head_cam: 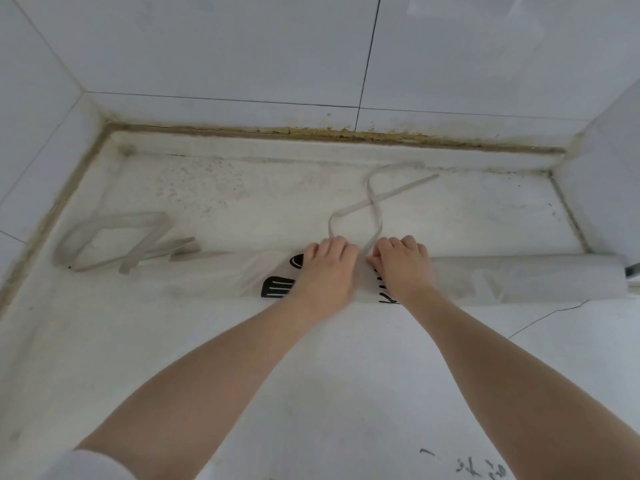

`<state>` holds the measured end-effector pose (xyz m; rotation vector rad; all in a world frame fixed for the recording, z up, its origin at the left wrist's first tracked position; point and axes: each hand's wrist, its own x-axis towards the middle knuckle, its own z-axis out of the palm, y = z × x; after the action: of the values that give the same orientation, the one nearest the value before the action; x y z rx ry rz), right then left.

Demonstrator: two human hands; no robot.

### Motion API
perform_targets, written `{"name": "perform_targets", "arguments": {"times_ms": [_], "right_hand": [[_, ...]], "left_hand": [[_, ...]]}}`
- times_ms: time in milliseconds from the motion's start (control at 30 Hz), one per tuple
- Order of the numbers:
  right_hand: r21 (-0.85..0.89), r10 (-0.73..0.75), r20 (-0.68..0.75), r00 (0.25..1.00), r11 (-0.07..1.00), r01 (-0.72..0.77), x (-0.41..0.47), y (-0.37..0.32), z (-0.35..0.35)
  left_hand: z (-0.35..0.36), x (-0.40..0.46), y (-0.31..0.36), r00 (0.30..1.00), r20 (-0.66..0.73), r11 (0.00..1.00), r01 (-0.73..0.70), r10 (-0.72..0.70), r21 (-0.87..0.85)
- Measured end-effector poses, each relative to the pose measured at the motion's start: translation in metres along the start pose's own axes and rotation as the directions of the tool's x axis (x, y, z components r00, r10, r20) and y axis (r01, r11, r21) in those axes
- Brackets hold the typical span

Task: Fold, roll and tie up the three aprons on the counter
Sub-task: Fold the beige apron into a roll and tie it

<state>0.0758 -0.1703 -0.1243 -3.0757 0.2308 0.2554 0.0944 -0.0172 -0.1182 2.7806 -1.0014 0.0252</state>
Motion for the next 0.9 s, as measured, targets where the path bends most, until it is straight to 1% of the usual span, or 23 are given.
{"name": "perform_targets", "arguments": {"times_ms": [67, 100, 133, 167, 233, 333, 400, 500, 567, 633, 667, 733, 800, 833, 867, 900], "right_hand": [[0.027, 0.012, -0.011, 1.0, 1.0, -0.012, -0.003, -0.001, 0.002], [0.029, 0.003, -0.018, 1.0, 1.0, -0.002, -0.004, 0.0, 0.004], [0.029, -0.014, -0.025, 1.0, 0.999, 0.014, -0.005, 0.002, 0.005], [0.03, -0.034, -0.03, 0.999, 0.999, 0.035, -0.006, 0.004, 0.005], [0.038, -0.051, -0.028, 0.998, 0.998, 0.052, -0.01, 0.014, 0.004], [0.065, -0.011, -0.012, 1.0, 0.998, 0.012, -0.019, 0.037, 0.002], [0.042, 0.034, -0.003, 0.999, 0.999, -0.034, -0.029, 0.064, 0.001], [-0.039, 0.127, -0.01, 0.992, 0.991, -0.127, -0.051, 0.112, 0.002], [-0.048, 0.167, -0.039, 0.985, 0.985, -0.168, -0.062, 0.133, 0.001], [-0.045, 0.17, -0.037, 0.985, 0.984, -0.171, -0.066, 0.139, 0.002], [-0.062, 0.166, -0.018, 0.986, 0.984, -0.167, -0.065, 0.14, 0.001], [-0.085, 0.139, 0.008, 0.99, 0.987, -0.138, -0.063, 0.135, 0.002], [-0.063, 0.092, -0.003, 0.996, 0.994, -0.092, -0.061, 0.132, 0.002], [-0.053, 0.058, -0.009, 0.998, 0.997, -0.058, -0.06, 0.13, 0.003], [-0.046, 0.015, -0.01, 1.0, 0.999, -0.015, -0.059, 0.13, 0.004], [-0.037, -0.022, -0.014, 1.0, 0.999, 0.022, -0.059, 0.131, 0.005]], "left_hand": [[0.013, -0.001, 0.007, 0.994, -0.016, 0.977, 0.105, -0.11, -0.186], [0.017, 0.0, 0.007, 0.986, 0.005, 0.959, 0.165, -0.168, -0.231], [0.021, 0.001, 0.005, 0.98, 0.023, 0.949, 0.197, -0.197, -0.245], [0.021, 0.001, 0.002, 0.979, 0.043, 0.955, 0.204, -0.199, -0.216], [0.019, 0.001, -0.003, 0.985, 0.091, 0.98, 0.159, -0.148, -0.12], [0.02, -0.004, -0.008, 0.986, 0.128, 0.994, 0.11, -0.109, -0.002], [0.021, -0.004, -0.009, 0.985, 0.132, 0.994, 0.11, -0.112, 0.019], [0.02, -0.004, -0.003, 0.989, 0.083, 0.991, 0.122, -0.126, 0.047], [0.016, -0.003, 0.002, 0.979, 0.144, 0.987, 0.135, -0.146, 0.084], [0.013, 0.001, 0.015, 0.968, 0.165, 0.981, 0.176, -0.188, 0.085], [0.013, 0.006, 0.029, 0.967, 0.18, 0.983, 0.168, -0.178, 0.074], [0.017, 0.014, 0.065, 0.983, 0.169, 0.997, 0.073, -0.07, -0.015], [0.028, 0.024, 0.111, 0.991, 0.13, 0.982, -0.019, 0.044, -0.19], [0.032, 0.028, 0.131, 0.989, 0.135, 0.967, -0.02, 0.056, -0.254], [0.037, 0.03, 0.145, 0.987, 0.157, 0.958, 0.016, 0.031, -0.287], [0.042, 0.032, 0.153, 0.986, 0.169, 0.959, 0.062, -0.015, -0.278]]}}
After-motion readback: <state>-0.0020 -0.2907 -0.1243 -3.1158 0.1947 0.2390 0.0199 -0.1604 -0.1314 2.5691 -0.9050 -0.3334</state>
